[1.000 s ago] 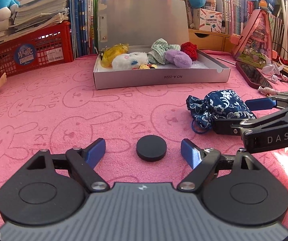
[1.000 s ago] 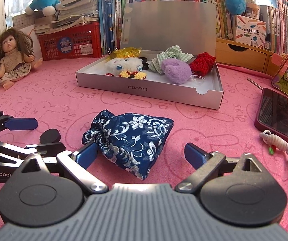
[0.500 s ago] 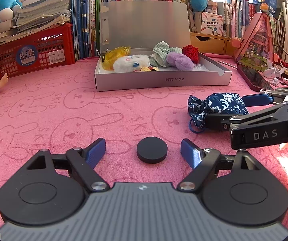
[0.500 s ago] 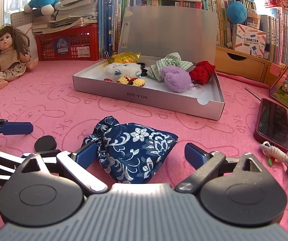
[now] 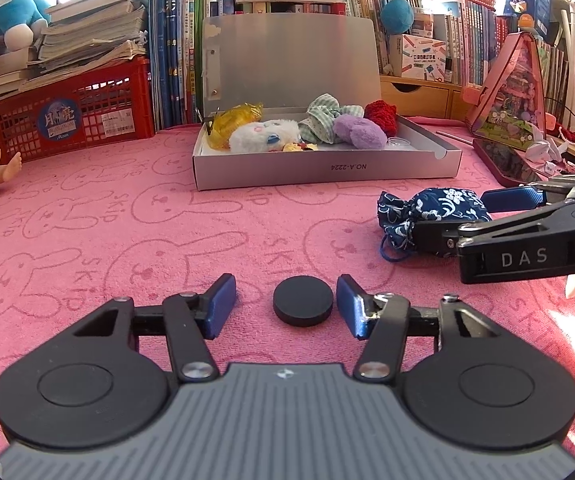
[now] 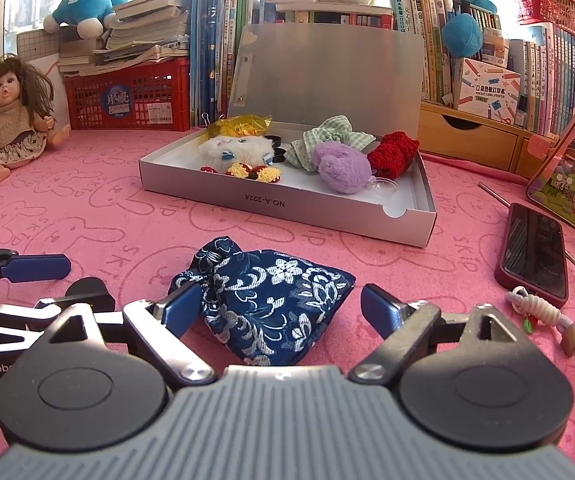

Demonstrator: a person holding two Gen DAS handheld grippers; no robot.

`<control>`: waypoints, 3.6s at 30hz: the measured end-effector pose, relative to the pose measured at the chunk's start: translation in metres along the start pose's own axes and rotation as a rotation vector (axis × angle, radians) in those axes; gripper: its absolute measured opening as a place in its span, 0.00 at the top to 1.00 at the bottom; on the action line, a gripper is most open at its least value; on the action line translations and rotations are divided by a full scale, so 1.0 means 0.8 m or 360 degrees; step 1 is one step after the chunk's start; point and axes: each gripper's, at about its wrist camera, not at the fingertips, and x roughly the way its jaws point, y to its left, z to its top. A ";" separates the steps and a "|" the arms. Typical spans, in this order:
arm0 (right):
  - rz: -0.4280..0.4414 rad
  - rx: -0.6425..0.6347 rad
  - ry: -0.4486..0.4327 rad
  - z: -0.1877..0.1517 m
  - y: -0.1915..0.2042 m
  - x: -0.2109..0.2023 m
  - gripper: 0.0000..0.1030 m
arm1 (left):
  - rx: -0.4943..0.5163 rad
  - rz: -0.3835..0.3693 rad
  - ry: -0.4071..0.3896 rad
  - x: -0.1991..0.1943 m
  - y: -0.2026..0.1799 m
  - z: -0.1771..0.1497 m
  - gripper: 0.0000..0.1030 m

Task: Organize objects
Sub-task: 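Grasp the black lid with the left tool while the right tool grasps the blue floral pouch, then carry the black lid and blue floral pouch over into the white box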

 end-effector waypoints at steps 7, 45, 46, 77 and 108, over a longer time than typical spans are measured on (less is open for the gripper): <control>0.0014 -0.0028 -0.0012 0.000 0.005 -0.003 0.23 | 0.0013 -0.0016 -0.0014 -0.001 -0.003 -0.001 0.51; -0.0069 0.0304 -0.0149 0.045 -0.055 -0.024 0.62 | -0.0151 -0.0011 0.0003 0.024 -0.007 0.094 0.64; -0.0080 0.0309 -0.0153 0.047 -0.057 -0.023 0.62 | -0.0160 -0.0010 0.0005 0.026 -0.006 0.097 0.64; -0.0128 0.0416 -0.0144 0.098 -0.097 0.019 0.62 | -0.0222 0.0054 -0.0047 0.105 0.031 0.165 0.64; -0.0096 0.0458 -0.0134 0.136 -0.115 0.065 0.61 | -0.0277 0.0051 -0.0068 0.168 0.072 0.189 0.64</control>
